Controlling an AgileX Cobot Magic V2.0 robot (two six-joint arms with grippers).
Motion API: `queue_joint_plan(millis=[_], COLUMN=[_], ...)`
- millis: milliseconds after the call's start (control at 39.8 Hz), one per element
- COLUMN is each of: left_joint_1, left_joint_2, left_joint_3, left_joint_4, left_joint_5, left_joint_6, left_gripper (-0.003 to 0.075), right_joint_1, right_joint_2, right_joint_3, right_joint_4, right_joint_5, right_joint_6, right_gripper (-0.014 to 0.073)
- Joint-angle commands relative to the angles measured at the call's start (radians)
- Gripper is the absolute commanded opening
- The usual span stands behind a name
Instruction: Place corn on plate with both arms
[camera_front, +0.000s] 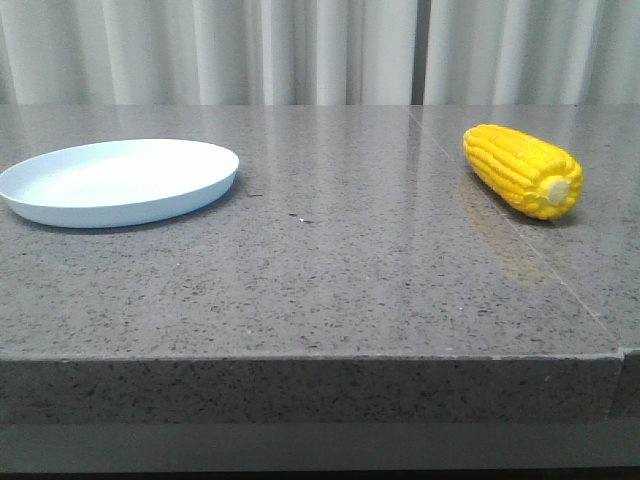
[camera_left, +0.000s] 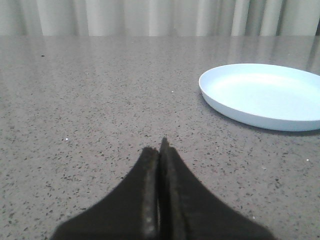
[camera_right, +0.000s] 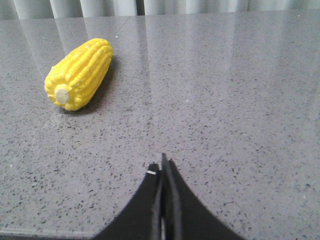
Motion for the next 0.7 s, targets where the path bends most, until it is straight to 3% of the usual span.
queue_joint_plan(millis=[0, 678], left_joint_1=[0.003, 0.003], left_joint_2=[-0.017, -0.017], left_joint_3=[0.024, 0.024], left_joint_4=[-0.011, -0.011], left_joint_5=[-0.078, -0.104], left_joint_6=[0.003, 0.003], left_gripper=[-0.0020, -0.0020], right_joint_1=[-0.007, -0.007], right_joint_2=[-0.017, -0.017], right_joint_3=[-0.023, -0.023], right_joint_4=[0.000, 0.000], right_joint_5=[-0.075, -0.078], right_joint_6=[-0.004, -0.004], right_gripper=[-0.0071, -0.0071])
